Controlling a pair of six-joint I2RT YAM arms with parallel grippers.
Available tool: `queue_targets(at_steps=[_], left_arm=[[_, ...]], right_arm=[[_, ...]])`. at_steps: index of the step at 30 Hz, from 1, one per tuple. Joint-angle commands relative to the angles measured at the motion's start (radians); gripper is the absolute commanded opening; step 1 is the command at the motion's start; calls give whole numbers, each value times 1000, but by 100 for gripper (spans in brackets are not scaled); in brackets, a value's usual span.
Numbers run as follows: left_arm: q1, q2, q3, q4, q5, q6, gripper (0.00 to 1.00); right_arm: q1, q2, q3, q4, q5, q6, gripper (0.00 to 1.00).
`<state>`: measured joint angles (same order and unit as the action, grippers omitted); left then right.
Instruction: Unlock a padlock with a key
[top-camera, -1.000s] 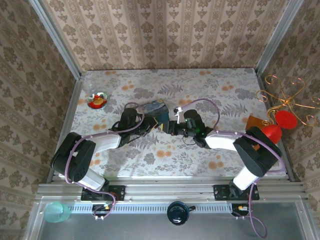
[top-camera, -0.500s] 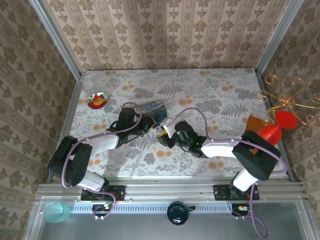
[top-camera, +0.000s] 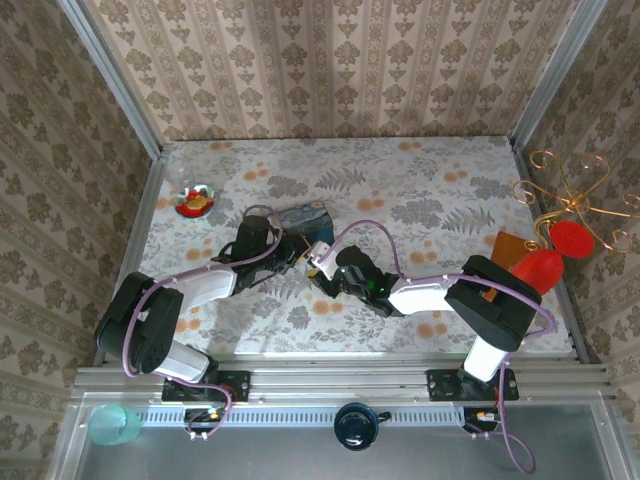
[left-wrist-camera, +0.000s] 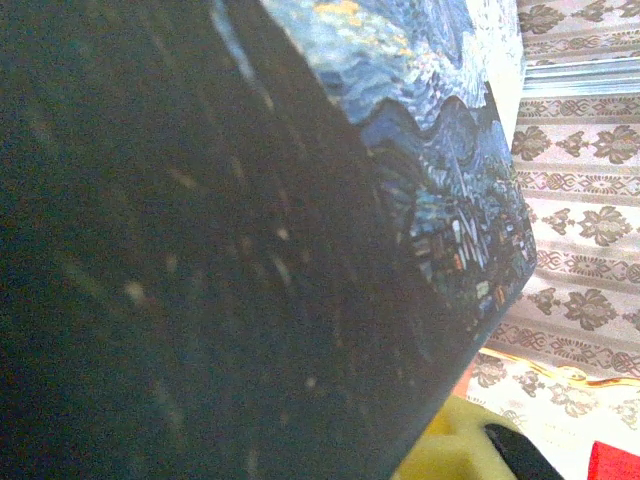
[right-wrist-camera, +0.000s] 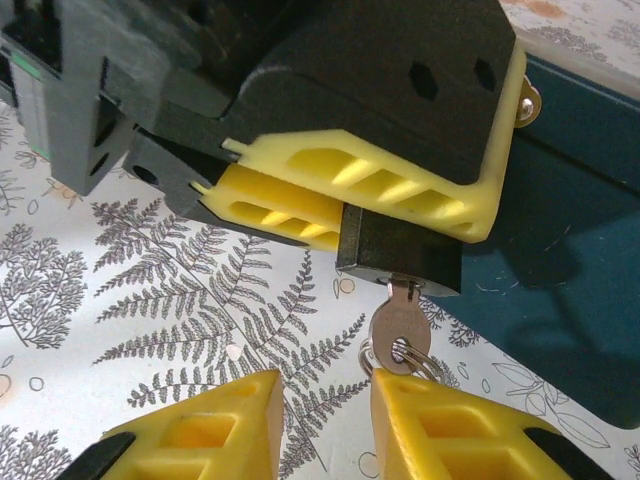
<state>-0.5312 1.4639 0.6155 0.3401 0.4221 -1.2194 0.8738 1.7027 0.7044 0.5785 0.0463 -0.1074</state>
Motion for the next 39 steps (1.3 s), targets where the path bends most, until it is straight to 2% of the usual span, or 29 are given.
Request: queue_targets(at_steps=[1,6,19,23,34,39], left_arm=[[-9,-21,-5,13,18,14,1],[-21,-14,1,14,15,12,1],[-49,5,3,3,3,12,1],[-33,3,-22,46,7,-12,1],[-16,-33,-26,2,4,6,1],[-18,-33,-21,1,8,4,1]], right_arm=[[10,21,38,39,56,-26,29],[12,38,52,34,80,-17,25],[14,52,73,68,123,24,29],[10,43,32,148,98,35,32],[-6,35,-82,364,76,53,31],[-6,56,-67,376,72,53,31]])
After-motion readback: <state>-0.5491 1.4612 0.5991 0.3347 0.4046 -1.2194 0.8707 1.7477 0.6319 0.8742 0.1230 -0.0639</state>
